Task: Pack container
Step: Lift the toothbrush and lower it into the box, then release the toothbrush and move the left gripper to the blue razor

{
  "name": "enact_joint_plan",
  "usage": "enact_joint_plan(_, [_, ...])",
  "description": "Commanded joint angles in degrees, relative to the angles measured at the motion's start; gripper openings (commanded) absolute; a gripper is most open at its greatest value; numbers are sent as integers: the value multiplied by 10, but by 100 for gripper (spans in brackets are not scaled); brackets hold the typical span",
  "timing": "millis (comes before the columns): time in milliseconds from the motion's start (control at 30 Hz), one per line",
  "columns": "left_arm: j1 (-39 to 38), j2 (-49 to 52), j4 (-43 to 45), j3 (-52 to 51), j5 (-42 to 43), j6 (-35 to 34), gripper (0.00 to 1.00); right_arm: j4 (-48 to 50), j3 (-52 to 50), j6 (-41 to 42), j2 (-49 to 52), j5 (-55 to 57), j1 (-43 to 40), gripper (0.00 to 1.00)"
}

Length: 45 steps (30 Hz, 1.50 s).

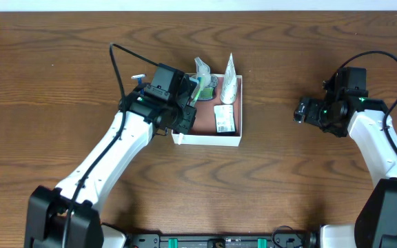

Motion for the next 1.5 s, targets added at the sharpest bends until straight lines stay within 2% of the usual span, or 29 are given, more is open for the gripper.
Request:
enact_joint_plan(0, [0,10,5,3,-16,0,6,0,-2,-8,3,2,-3,99])
enact_joint_plan(133, [0,10,23,3,-56,-52,6,0,-2,-8,3,2,-3,99])
enact_joint_plan(267, [0,10,29,3,-57,-58,7,0,-2,-8,3,2,-3,99])
enact_joint_plan(300, [0,10,28,3,-57,-58,16,0,-2,-8,3,2,-3,99])
enact_joint_plan(333, [0,10,28,3,-57,-58,34,0,-2,-8,3,2,-3,99])
enact_joint_plan(367, [0,10,28,3,-57,-58,42,0,-2,-8,3,2,-3,99])
enact_joint_plan(467, [0,10,29,3,-56,-58,58,0,-2,-8,3,2,-3,99])
enact_joint_plan(500, [0,10,29,3,-57,-58,61,0,-2,-8,3,2,-3,99])
enact_joint_plan(1000, [9,-6,24,17,-57,-58,62,0,-2,-8,3,2,-3,99])
enact_joint_plan(1200, [85,-45,25,51,-57,-70,62,0,-2,-8,3,2,-3,99])
enact_joint_plan(1467, [199,-10,153,55,-58,-90,62,0,-2,-8,3,2,-3,99])
